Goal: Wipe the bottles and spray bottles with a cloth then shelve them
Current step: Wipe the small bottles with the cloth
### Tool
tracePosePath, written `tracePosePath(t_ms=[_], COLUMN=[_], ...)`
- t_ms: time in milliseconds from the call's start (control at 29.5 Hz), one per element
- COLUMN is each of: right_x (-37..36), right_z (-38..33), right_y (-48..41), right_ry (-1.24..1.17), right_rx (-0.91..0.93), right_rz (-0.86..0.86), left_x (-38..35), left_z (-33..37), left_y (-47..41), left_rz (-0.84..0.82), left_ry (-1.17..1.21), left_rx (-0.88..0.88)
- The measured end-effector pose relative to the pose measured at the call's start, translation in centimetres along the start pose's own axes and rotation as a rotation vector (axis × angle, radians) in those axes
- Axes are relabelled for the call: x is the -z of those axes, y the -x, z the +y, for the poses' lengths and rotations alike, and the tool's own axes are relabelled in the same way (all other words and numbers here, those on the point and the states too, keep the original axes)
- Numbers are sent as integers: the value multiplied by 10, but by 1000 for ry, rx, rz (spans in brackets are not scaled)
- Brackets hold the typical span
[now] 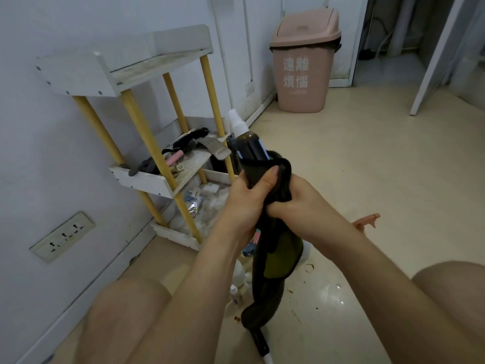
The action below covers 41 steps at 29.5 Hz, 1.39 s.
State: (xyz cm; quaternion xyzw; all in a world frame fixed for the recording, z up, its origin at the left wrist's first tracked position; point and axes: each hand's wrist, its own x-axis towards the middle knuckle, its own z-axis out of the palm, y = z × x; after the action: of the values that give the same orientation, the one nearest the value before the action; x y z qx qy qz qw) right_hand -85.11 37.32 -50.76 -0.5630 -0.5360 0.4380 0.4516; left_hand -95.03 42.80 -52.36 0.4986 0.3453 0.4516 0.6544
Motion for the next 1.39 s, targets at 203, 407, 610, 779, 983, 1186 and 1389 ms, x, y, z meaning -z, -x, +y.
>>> tracePosePath(t_ms=[203, 407, 610, 779, 983, 1186, 1389], right_x=[42, 39, 37, 51, 45, -27, 1], right_z=[-22, -6, -5, -18, -37, 3, -13], right_y=[7, 5, 3, 7, 22, 7, 12], right_ry=[509, -161, -453, -679, -160, 484, -764], right_rx=[-127, -134, -77, 74, 206, 231, -366], right_rz=[24, 100, 159, 406, 327, 334, -452], left_x=[2, -14, -21, -2, 6, -10, 4], left_z=[-14, -26, -15, 1, 29, 23, 27], left_y=[2, 11, 21, 14, 11, 17, 21], left_rz=[189, 10, -59, 266, 361, 218, -7], left_ry=[-488, -555, -575, -577, 37, 98, 283], left_rx=[-134, -197, -254, -222, -52, -66, -119])
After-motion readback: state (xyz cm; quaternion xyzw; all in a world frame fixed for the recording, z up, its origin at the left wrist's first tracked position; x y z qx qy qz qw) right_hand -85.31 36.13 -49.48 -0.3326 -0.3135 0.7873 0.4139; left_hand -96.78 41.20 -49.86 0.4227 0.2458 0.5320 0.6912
